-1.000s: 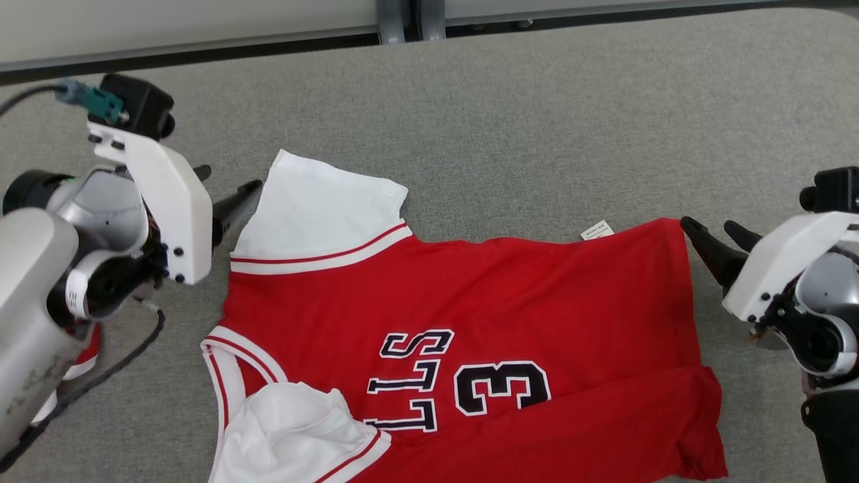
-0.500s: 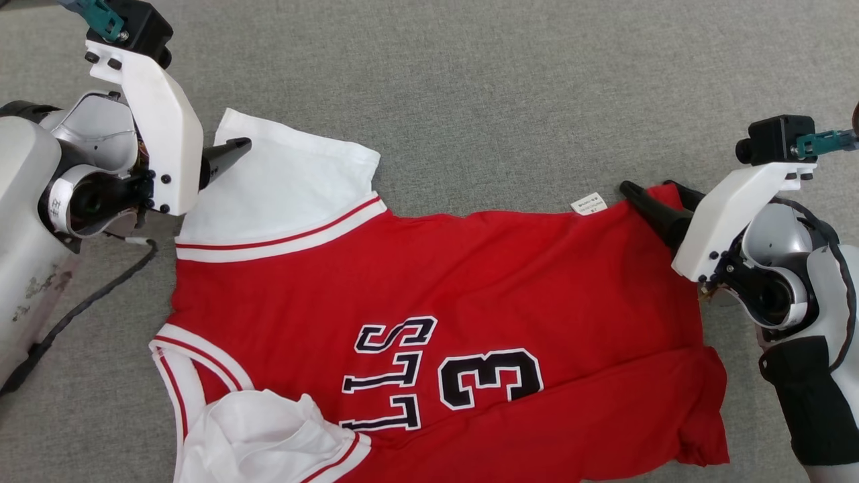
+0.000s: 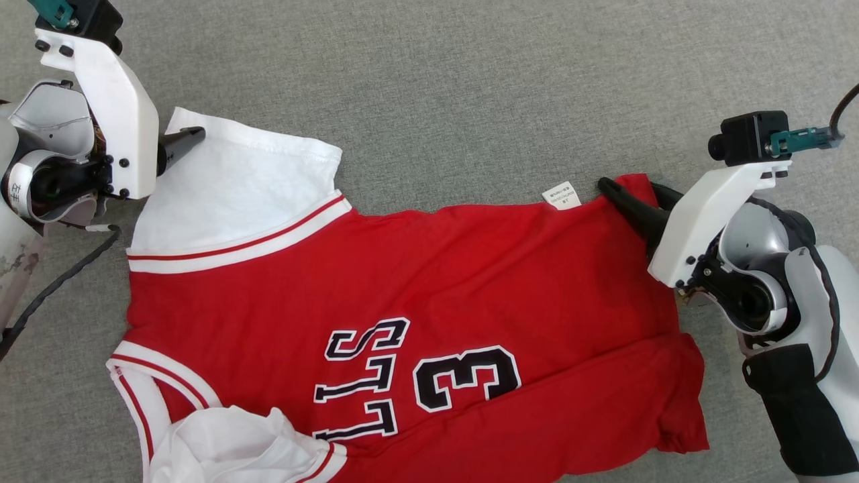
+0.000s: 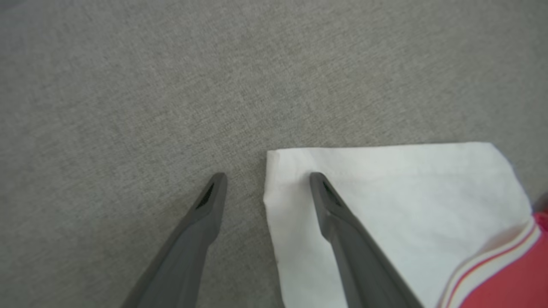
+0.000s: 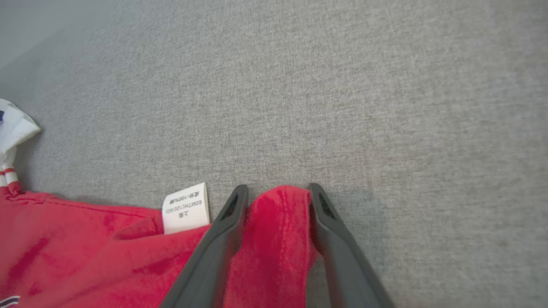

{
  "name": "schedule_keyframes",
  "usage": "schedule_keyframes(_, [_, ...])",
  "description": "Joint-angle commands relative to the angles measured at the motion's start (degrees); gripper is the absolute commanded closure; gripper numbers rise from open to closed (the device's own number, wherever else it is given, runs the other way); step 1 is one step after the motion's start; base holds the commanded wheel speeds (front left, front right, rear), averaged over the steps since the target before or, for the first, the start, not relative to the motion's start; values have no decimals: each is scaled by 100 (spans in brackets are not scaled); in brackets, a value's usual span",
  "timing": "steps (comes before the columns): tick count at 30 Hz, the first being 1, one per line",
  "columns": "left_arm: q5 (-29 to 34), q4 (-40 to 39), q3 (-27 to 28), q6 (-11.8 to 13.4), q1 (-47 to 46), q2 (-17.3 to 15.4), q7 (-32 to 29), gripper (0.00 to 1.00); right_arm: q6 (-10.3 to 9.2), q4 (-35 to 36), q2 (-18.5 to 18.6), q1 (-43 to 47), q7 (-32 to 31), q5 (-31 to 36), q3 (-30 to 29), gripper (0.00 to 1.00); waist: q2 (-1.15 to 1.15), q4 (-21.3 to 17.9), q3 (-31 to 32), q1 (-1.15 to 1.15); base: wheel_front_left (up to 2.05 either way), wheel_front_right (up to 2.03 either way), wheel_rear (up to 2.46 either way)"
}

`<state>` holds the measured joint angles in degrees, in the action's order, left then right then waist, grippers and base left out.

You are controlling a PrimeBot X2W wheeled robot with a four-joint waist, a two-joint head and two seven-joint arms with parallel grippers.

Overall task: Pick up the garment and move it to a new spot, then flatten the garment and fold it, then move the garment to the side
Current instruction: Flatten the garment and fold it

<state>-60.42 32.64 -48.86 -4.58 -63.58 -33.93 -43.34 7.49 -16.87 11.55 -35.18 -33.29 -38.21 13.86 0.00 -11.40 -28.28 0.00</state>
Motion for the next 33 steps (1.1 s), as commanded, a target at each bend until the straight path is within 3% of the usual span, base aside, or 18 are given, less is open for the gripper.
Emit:
schedule_keyframes(1, [-2,65,-10,-43,-42,-2,-18,0,2,5,21,142,-49,-14,58,55,0,-24,-9,0,0,0,0])
schedule_keyframes(2, [-9,103,-27,-51,-45,7,-33,0,2,31,33,147,-41,-17,66,62,0,-33,-10,0,0,0,0])
schedule_keyframes(3, [-11,134,-40,-71,-52,15,-26,28,2,56,35,153,-37,-26,75,73,0,-41,-9,0,0,0,0])
schedule_keyframes(4, [7,157,-54,-100,-63,17,-6,71,2,78,37,162,-32,-36,79,92,0,-51,-7,0,0,0,0])
schedule_keyframes(5, [7,175,-63,-107,-62,25,24,100,2,99,39,170,-6,-43,77,100,0,-60,-2,0,0,0,0])
schedule_keyframes(22, [-346,-10,-163,-284,167,50,331,100,2,-126,249,510,626,52,-195,100,0,318,823,0,0,0,0])
schedule_keyframes(33, [-539,-253,-228,-288,623,-243,475,100,2,-639,258,776,856,153,-496,100,0,612,1408,0,0,0,0])
